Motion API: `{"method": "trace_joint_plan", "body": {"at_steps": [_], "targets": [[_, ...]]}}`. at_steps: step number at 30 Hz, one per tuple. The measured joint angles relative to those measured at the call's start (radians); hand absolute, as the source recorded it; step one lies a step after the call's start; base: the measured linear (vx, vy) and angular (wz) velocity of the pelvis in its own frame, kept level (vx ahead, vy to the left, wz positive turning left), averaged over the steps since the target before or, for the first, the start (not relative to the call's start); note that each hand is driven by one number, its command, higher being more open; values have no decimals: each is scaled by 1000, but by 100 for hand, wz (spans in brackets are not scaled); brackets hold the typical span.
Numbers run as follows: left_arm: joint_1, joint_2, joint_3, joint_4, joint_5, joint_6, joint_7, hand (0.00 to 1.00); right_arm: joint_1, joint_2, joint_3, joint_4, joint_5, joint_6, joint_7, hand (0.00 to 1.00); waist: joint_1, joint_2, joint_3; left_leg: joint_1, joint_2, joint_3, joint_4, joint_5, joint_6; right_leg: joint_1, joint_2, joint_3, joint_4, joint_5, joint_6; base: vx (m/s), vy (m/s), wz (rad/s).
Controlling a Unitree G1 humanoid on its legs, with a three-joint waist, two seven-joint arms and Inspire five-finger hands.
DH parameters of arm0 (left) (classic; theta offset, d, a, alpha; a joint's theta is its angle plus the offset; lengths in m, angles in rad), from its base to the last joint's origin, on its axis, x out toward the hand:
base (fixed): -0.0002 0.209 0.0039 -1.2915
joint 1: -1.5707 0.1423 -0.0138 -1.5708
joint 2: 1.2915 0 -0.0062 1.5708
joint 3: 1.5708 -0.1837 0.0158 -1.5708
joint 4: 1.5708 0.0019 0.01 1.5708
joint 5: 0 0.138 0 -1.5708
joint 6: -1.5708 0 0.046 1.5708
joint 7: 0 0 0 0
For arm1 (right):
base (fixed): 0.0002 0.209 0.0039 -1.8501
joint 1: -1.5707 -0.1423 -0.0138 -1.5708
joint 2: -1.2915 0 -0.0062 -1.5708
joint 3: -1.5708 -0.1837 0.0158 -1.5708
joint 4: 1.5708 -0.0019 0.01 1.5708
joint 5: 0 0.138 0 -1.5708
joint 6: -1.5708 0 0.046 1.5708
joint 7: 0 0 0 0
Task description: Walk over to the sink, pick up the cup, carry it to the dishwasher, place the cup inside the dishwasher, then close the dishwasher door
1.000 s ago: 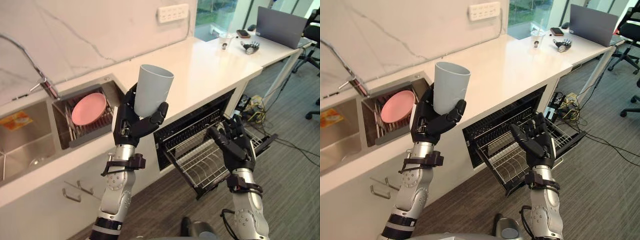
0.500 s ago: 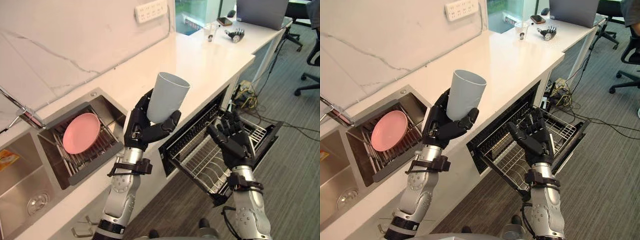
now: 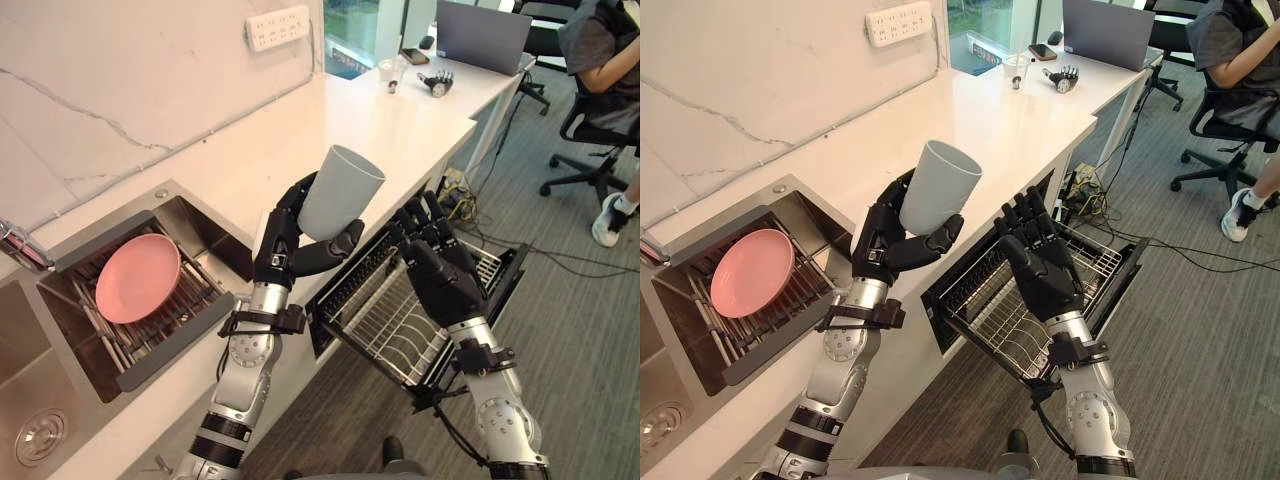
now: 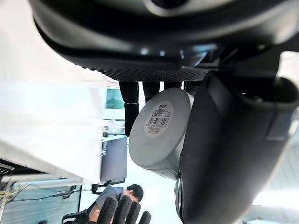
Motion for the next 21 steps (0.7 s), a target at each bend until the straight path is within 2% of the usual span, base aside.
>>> {"method": "trace_joint_plan", "body": {"at_steps": [4,10,21], "targets": [[-29,3,-16,0,67,-24,11,0,-13,-18,8,0,-3,7,-18,100,0,-2,-1,-2,0,0,0,0,0,-2,0,0,0,2,0,-58,-30,0],[-34,11,-107,33,160,-32,42,0,-38,-36,40,0,-6,7,-82,100,0,-18,-12,-5,0,-2,0,2,1,-3,-1,-6,0,3,3,-5,-4,1],[-34,30,-172,44,191,-32,51,0,-131,-52,119,0,-6,-3,-178,100,9,-33,-26,-11,-7,-25,-5,16,7,1,-9,-28,3,4,3,-49,-23,7]]}}
